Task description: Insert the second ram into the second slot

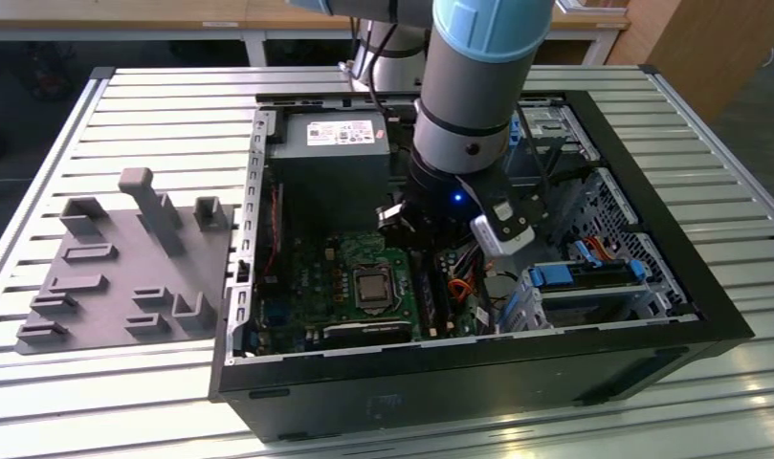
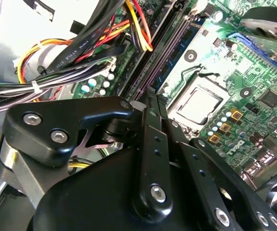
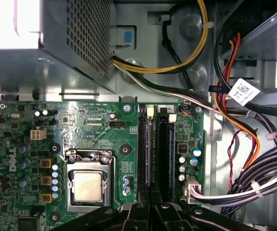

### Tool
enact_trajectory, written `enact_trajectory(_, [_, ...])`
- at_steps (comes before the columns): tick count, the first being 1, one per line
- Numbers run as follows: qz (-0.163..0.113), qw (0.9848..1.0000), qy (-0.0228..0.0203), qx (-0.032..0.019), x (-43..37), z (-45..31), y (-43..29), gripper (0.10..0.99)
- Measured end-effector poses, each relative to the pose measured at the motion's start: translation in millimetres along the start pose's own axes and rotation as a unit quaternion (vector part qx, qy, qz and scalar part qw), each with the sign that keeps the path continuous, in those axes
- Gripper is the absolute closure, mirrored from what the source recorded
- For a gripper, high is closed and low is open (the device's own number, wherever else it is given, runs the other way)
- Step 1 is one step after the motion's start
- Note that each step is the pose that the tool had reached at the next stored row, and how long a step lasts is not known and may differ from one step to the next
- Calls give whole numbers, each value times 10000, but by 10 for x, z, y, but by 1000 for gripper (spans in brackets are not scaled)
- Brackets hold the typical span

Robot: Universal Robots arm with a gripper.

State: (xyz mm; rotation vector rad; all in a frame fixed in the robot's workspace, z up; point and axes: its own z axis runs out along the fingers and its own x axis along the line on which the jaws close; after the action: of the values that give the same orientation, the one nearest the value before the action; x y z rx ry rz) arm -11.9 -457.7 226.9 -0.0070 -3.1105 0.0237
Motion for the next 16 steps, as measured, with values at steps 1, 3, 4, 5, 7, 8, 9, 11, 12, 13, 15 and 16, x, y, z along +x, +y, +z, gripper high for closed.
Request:
enact_trajectory(1, [0,10000,0,0,-1,4,0,969])
enact_trajectory(3, [0,10000,1,1,-3,11,0,969])
enact_trajectory(4, [0,10000,1,0,-3,16,0,969])
enact_trajectory(5, [0,10000,2,1,-3,20,0,969])
enact_trajectory(7, [0,10000,4,3,-3,26,0,969])
enact_trajectory(8, [0,10000,4,2,-4,29,0,969])
enact_trajectory(9, [0,10000,5,2,-4,34,0,969])
enact_trajectory(11, [0,10000,6,2,-5,42,0,969])
enact_trajectory(12, [0,10000,7,2,-5,45,-1,969])
enact_trajectory(13, [0,10000,8,2,-5,48,-2,969])
enact_trajectory(15, [-1,10000,11,1,-5,54,-6,969])
enact_trajectory(16, [0,10000,13,0,-5,57,-8,969])
